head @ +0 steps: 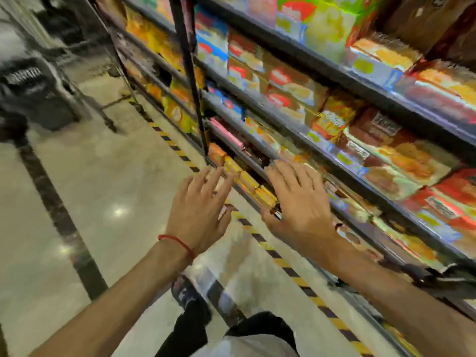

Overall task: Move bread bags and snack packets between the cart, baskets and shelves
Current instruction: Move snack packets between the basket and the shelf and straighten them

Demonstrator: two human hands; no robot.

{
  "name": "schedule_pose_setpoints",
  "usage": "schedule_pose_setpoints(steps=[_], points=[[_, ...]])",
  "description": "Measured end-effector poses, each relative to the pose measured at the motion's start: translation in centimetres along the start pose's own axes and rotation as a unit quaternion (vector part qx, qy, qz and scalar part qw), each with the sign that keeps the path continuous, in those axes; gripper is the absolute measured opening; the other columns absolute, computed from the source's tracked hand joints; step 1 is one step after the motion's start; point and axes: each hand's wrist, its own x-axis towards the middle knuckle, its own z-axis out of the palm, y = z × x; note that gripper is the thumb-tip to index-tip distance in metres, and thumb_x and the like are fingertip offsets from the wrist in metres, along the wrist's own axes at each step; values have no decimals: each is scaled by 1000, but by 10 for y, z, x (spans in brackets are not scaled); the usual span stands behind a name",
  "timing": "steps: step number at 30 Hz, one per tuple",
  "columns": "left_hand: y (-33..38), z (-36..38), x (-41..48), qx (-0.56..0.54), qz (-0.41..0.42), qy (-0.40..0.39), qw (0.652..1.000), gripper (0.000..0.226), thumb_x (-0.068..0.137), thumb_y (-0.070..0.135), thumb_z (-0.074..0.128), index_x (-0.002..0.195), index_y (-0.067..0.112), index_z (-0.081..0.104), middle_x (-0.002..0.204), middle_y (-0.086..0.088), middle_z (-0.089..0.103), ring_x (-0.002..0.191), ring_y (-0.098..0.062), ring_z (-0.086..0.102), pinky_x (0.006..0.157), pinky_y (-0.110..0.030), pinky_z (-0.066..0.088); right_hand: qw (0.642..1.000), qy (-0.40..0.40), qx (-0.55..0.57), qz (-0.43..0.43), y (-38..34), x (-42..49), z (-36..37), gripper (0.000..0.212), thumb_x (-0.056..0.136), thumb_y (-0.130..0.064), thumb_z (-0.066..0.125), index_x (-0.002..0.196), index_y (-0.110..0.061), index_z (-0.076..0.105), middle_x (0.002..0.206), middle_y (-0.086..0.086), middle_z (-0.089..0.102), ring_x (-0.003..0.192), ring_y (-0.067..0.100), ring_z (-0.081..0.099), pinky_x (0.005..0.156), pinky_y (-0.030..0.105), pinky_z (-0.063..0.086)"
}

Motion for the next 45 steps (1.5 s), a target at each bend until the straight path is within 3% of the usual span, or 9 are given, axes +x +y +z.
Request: schedule_pose_setpoints(steps=[3,9,16,28,31,37,42,45], points=[[-74,14,-27,2,-39,-23,999,65,96,47,52,151,15,45,153,-16,47,140,-39,44,109,-52,40,998,25,23,-49,-69,39,25,68,95,-50,58,150,-10,55,157,11,50,146,36,45,122,55,30],[-222,29,-77,-13,-129,-48,990,66,93,46,63,150,17,48,154,-14,47,141,-38,44,111,-55,42,993,-34,10,-112,-206,132,55,71,93,-55,55,152,-18,51,157,9,49,146,34,42,123,52,30],[-360,40,-108,-15,-237,-49,970,65,97,53,54,153,20,45,157,-11,45,145,-36,42,116,-55,37,979,-58,35,-193,-331,246,89,70,94,-56,57,154,-22,46,159,4,45,149,32,36,126,52,25],[-671,65,-78,19,-377,-68,924,67,89,52,65,146,19,53,150,-12,53,138,-36,51,106,-53,47,953,-52,74,-288,-552,502,188,65,100,-55,53,154,-20,48,161,7,46,150,33,38,125,51,23],[-750,58,-69,3,-388,-76,918,68,91,48,66,149,19,49,154,-13,49,142,-37,46,110,-55,42,949,-50,83,-299,-610,570,195,67,97,-54,60,153,-20,48,159,8,48,148,34,40,123,52,28],[-891,68,-63,2,-448,-85,890,67,101,54,44,160,24,29,166,-7,29,154,-30,26,123,-50,24,939,-62,56,-334,-720,699,213,66,98,-54,51,154,-20,44,159,8,47,148,35,38,121,55,31],[-1022,99,-58,-36,-465,-93,880,66,102,51,45,160,24,28,167,-7,26,154,-30,23,124,-50,25,930,-60,52,-358,-821,798,251,67,97,-54,51,153,-16,43,158,10,46,147,36,38,121,55,32],[-1112,118,-54,-28,-466,-80,881,66,99,49,53,157,21,36,163,-10,36,151,-33,33,120,-52,32,931,-52,50,-358,-890,855,277,67,97,-53,49,152,-16,46,157,10,47,147,35,39,121,54,29]])
